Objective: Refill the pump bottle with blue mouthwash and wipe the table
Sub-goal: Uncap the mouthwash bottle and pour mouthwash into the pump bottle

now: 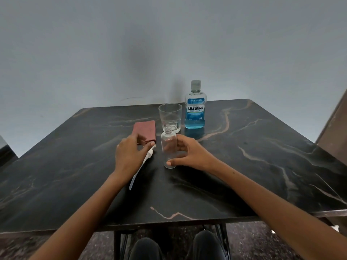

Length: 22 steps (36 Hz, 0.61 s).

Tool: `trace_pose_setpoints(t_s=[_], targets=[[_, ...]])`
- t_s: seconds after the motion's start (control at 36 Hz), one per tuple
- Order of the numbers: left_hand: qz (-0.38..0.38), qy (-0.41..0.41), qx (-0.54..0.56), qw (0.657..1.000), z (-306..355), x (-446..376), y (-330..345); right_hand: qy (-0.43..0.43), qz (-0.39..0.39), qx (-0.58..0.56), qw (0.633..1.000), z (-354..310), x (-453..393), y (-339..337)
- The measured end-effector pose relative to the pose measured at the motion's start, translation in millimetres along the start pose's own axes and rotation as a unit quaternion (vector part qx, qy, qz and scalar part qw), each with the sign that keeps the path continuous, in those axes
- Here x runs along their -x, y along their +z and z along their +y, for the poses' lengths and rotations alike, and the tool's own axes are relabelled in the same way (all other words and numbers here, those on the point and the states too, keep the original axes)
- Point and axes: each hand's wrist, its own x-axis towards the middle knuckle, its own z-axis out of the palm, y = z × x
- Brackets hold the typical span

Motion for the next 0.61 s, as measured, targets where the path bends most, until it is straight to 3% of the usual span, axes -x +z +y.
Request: trace_pose_setpoints(t_s=[0.22,0.39,0.47,0.61], targets=[[0.100,0.044,0.054,0.992,30.9,-0.3,-9.9,0.028,-0.047,0.030,0.998,-5.5,4.4,-7.5],[0.176,0.109,0.139,0.968,80.4,2.3,-24.2,0.060,-0.077,0.050,0.994,-12.6,9.2,-47.0],[0.189,0.152,0.150,0.958,106.5,6.1,-18.8,0.076,-0.001,0.045,0.996,-10.5,9.8,-76.2],[0.153,0.189,0.171,0.955,141.2,7.5,5.3,0.139,0.231,0.094,0.958,4.1,-12.2,-109.5]])
